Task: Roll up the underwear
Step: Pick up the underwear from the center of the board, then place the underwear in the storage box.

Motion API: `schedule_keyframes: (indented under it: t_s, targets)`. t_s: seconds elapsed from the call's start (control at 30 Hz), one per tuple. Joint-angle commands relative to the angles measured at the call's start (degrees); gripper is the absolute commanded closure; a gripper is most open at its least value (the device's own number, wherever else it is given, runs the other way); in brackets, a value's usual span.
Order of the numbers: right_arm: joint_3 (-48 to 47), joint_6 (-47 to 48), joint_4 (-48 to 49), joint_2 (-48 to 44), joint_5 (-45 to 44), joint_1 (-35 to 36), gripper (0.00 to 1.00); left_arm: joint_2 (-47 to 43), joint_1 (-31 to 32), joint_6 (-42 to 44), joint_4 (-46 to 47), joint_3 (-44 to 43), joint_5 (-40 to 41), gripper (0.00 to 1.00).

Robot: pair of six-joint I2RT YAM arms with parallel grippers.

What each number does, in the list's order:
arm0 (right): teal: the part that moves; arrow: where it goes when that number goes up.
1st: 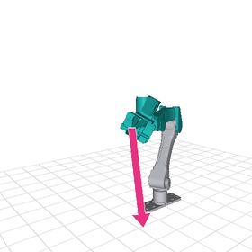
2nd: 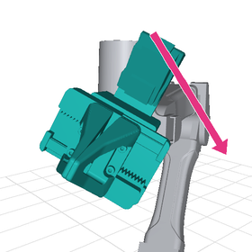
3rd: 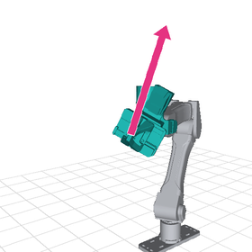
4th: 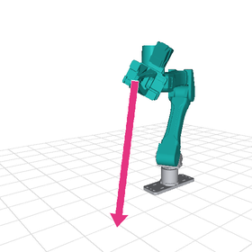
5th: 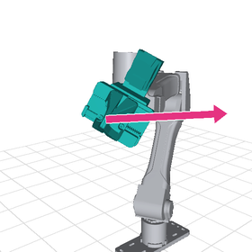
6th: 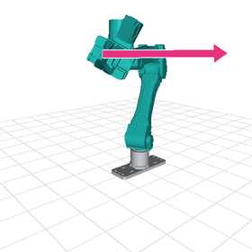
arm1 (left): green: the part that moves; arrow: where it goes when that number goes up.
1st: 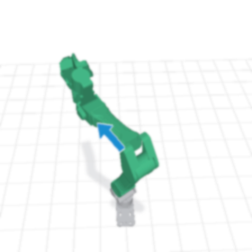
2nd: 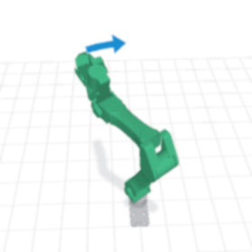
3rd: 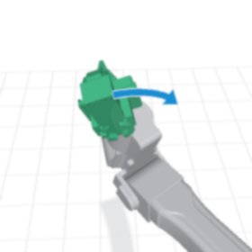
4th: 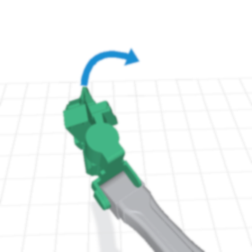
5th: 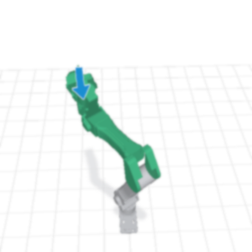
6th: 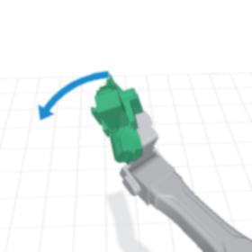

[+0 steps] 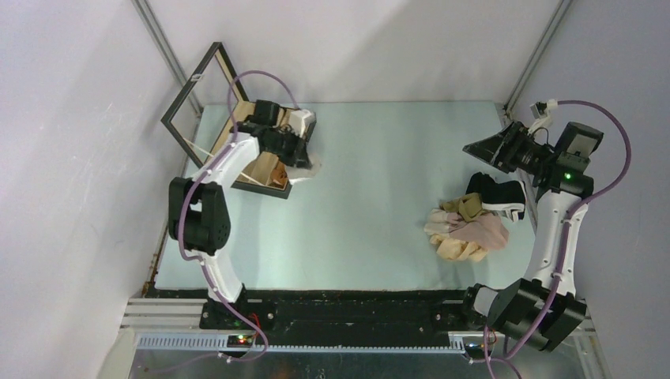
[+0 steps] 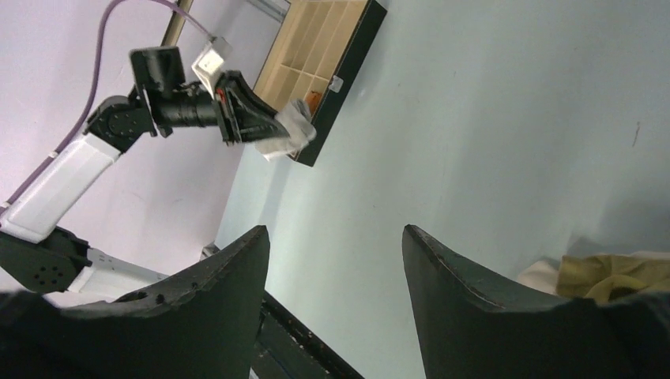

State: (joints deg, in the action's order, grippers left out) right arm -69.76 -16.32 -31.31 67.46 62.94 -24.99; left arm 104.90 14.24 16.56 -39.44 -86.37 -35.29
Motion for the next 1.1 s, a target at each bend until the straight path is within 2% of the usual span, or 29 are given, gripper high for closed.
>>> schedule_keyframes:
  t_s: [0.0, 0.07, 0.23, 0.43, 0.7, 0.97, 1.07]
  targets:
    - [0.2, 2.6, -2.0, -2.6, -1.3, -0.4, 0.34, -2.5, -3.9, -7.2, 5.6, -2.8, 12.7, 1.00]
    - [0.3, 2.9, -2.1, -2.8, -1.6, -0.4, 0.34, -1.5, -5.2, -6.9, 5.8, -3.9, 17.0, 1.00]
    - [0.5, 3.1, -1.8, -3.0, -2.1, -0.5, 0.33, 0.0, -6.4, 3.7, 5.7, -5.1, 26.8, 1.00]
    - [1.7, 3.1, -1.6, -3.9, -2.7, -0.7, 0.33, -1.0, -7.5, 8.4, 13.6, 1.0, 34.0, 1.00]
    - [1.9, 5.5, -3.9, -4.8, -3.9, -2.1, 0.33, 3.4, -7.6, 9.3, 18.7, 2.1, 36.7, 1.00]
    - [2.0, 8.0, -6.1, -5.1, -4.6, -2.4, 0.33, 10.2, -7.6, 8.0, 14.3, -2.4, 35.7, 1.00]
    - [2.0, 8.1, -6.2, -5.0, -4.7, -2.6, 0.33, 11.2, -7.8, 5.8, 13.1, -3.1, 33.0, 1.00]
